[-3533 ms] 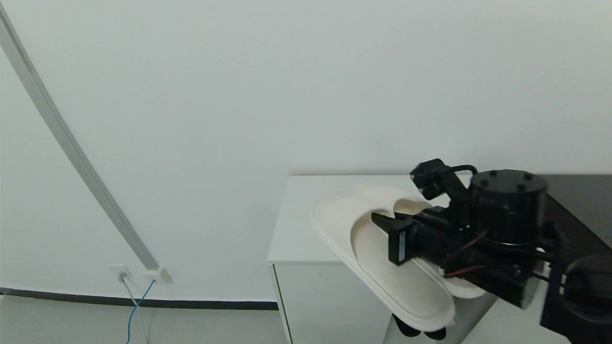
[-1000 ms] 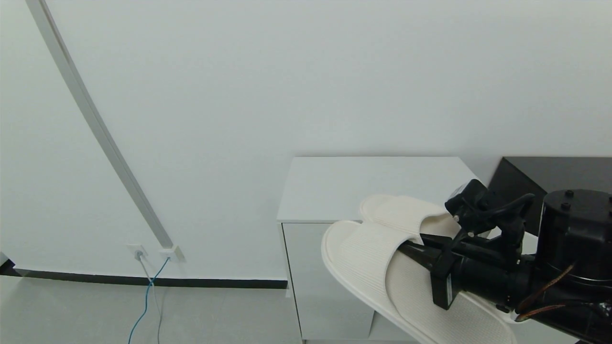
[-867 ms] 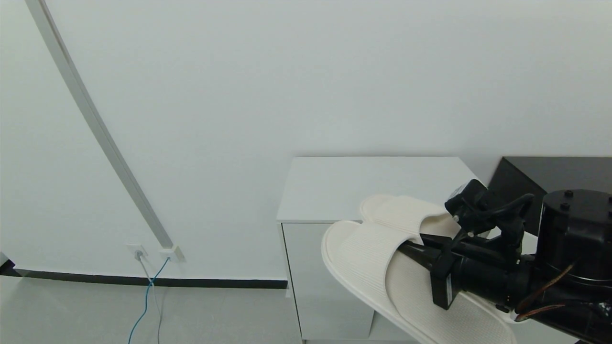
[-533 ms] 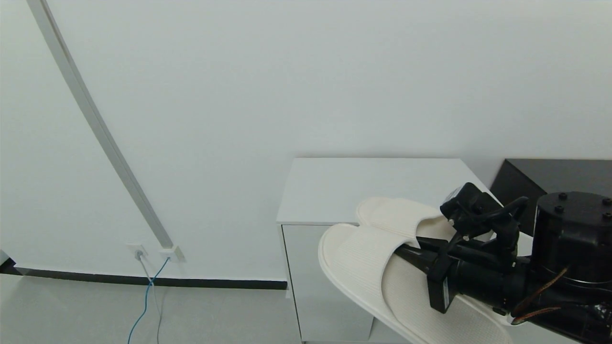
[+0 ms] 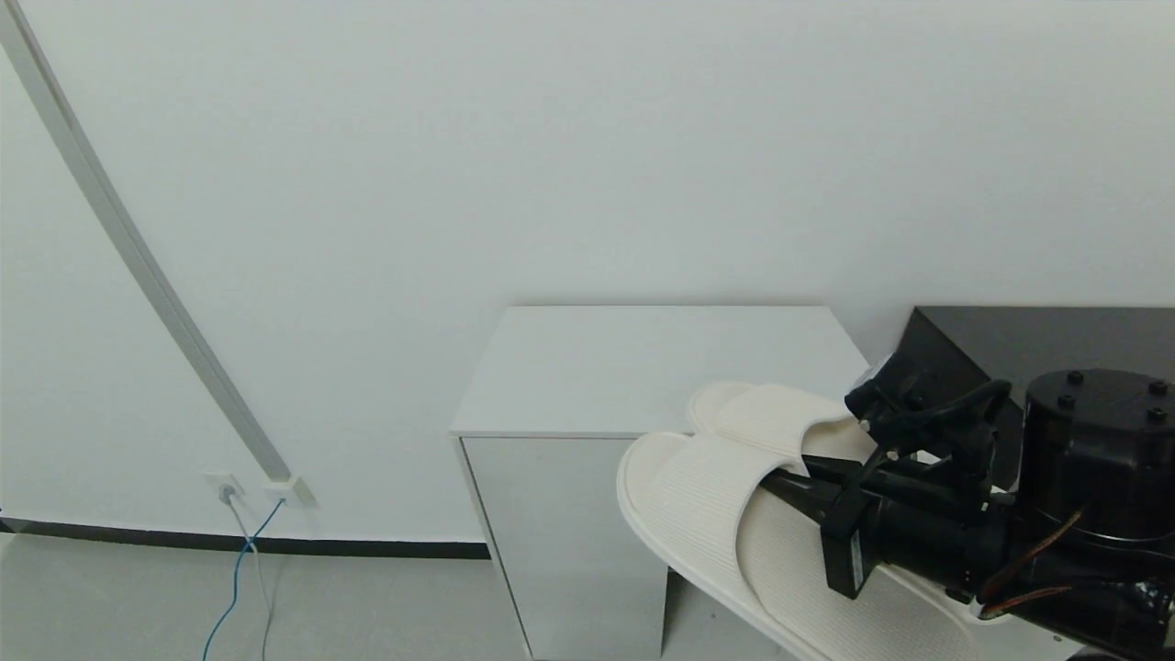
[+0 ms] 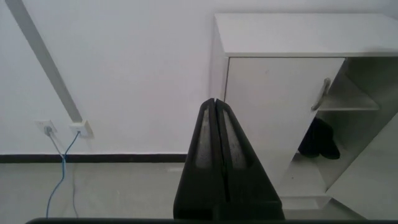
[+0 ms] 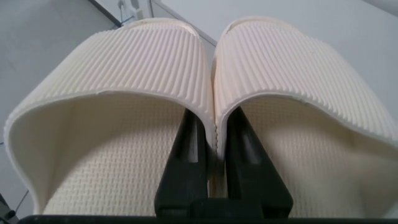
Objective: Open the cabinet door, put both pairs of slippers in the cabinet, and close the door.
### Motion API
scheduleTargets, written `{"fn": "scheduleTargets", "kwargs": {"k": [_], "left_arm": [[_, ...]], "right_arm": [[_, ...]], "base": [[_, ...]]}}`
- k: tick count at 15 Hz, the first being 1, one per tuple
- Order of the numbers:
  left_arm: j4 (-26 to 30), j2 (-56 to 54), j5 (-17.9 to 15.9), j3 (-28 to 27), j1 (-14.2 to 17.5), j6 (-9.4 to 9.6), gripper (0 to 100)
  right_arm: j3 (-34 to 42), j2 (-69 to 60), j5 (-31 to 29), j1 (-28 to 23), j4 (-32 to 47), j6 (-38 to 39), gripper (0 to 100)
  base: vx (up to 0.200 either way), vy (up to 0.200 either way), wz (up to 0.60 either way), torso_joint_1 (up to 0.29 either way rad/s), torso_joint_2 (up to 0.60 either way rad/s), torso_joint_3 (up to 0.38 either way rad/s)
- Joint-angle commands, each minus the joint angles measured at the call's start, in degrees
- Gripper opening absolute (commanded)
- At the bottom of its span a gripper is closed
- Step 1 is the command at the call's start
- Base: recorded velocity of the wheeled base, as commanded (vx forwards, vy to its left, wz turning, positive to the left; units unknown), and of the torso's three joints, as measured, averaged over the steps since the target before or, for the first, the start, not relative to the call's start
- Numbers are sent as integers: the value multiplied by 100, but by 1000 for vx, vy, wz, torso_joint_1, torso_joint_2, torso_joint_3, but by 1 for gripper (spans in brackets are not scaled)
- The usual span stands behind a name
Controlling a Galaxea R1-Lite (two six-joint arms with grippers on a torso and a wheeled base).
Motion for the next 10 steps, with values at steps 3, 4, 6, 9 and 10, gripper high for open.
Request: {"fn": "scheduleTargets", "kwargs": {"k": [3,4,6,9,10], "left_arm": [[0,5,3,1,1,0,0],[0,5,3,1,1,0,0],[0,5,3,1,1,0,0],[0,5,3,1,1,0,0],[0,5,3,1,1,0,0]], "right_arm": [[58,-53,7,3,-15,12,0],[58,-36,7,3,-15,12,0],[58,-9,16,3,-15,21,0],[93,-18,86,3,-15,12,0],[102,-36,95,3,-15,12,0]], "base": [[0,-200,0,6,2,4],[0,-200,0,7,7,2],[0,0,0,0,0,0],[0,0,0,0,0,0],[0,0,0,0,0,0]]}}
